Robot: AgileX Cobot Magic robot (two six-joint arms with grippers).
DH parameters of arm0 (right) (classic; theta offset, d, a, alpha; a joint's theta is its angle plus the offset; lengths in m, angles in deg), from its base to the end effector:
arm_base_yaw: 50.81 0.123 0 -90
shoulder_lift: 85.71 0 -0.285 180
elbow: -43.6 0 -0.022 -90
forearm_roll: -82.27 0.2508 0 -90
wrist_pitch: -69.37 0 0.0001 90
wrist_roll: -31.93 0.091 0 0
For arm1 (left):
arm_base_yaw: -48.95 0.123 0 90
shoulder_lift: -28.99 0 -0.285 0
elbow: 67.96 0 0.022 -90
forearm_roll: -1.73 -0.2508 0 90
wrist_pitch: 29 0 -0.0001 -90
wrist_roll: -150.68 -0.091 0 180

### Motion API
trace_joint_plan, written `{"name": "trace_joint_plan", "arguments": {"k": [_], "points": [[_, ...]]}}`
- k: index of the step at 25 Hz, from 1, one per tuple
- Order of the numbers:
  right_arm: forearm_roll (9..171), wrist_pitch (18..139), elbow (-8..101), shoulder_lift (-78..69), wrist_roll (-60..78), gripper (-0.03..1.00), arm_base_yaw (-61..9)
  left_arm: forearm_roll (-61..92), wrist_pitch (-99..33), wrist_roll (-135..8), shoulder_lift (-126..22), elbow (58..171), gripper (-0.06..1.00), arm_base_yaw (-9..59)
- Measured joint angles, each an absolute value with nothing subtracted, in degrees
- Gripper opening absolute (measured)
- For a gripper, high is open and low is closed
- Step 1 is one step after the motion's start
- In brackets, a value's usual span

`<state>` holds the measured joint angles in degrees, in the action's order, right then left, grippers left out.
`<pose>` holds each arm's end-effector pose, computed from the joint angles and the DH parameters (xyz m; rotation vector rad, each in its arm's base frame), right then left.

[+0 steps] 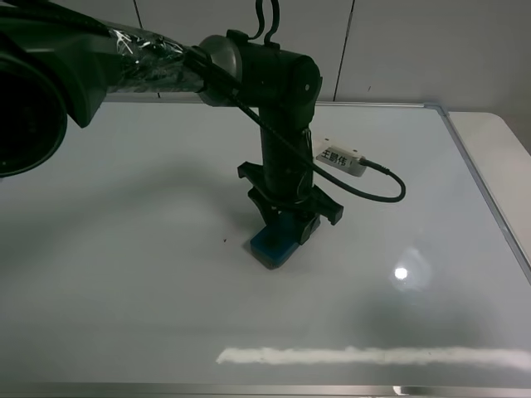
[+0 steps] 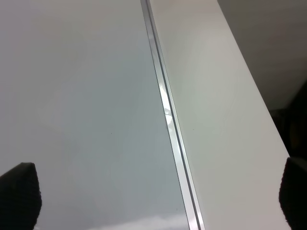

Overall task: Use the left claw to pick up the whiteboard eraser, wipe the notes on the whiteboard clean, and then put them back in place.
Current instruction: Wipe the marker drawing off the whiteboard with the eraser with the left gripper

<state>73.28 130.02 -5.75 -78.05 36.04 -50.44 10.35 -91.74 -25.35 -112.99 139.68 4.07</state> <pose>-0.0040 -0.0124 0.2745 0.0727 2.0450 -0.1394 0.3224 -0.3381 0.1252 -0.9951 -2.9610 0.2258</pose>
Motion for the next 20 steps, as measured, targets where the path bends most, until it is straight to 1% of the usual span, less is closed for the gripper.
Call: {"name": "trace_joint_plan", "arguments": {"k": [3,13,16,20], "points": [[73.28,130.02,-5.75,-78.05,36.04,0.99,-50.44,10.21,-92.19,-25.41,-113.3,139.93,0.56,6.32],[73.28,130.02,-5.75,-78.05,36.04,0.99,-50.44,7.22,-92.88,-25.41,-113.45,141.07,0.56,18.71],[73.28,130.02,-5.75,-78.05,36.04,0.99,-50.44,6.25,-92.88,-25.41,-113.45,141.13,0.56,19.93],[73.28,130.02,-5.75,-78.05,36.04,0.99,-50.44,5.11,-92.88,-25.36,-113.45,141.13,0.56,19.16]]}}
